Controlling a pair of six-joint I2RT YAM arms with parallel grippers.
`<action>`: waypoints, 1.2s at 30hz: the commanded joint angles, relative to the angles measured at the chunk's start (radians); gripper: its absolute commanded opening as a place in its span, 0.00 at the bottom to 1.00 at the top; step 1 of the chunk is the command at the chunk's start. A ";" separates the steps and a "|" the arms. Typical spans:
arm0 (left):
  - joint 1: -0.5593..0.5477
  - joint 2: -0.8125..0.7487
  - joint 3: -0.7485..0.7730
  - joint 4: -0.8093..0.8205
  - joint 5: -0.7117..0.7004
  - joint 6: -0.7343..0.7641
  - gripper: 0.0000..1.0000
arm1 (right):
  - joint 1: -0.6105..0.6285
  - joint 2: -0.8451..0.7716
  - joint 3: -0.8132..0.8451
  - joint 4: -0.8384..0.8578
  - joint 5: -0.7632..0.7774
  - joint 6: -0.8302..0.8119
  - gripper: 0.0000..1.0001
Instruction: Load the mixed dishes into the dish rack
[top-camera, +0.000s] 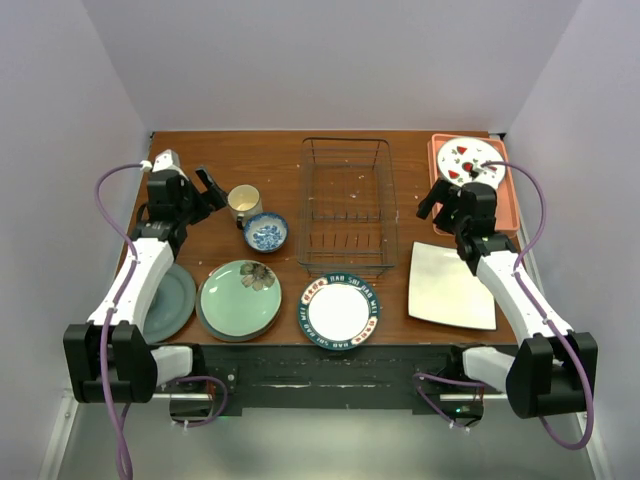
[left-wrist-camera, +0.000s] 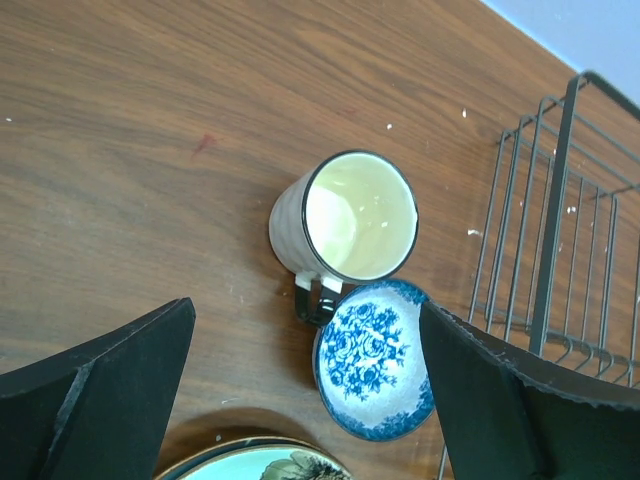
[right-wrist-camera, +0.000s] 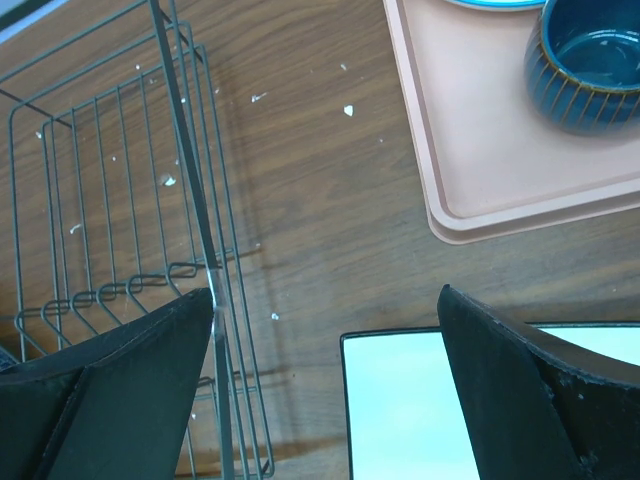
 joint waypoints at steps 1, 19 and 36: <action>-0.002 -0.041 0.018 0.008 -0.021 -0.013 1.00 | -0.002 -0.029 0.013 -0.024 -0.034 -0.023 0.99; -0.002 -0.029 -0.074 0.012 0.351 0.120 1.00 | 0.110 -0.079 0.033 -0.133 -0.285 -0.026 0.98; -0.047 0.068 -0.183 0.195 0.293 -0.091 0.83 | 0.177 -0.121 0.039 -0.130 -0.276 0.032 0.95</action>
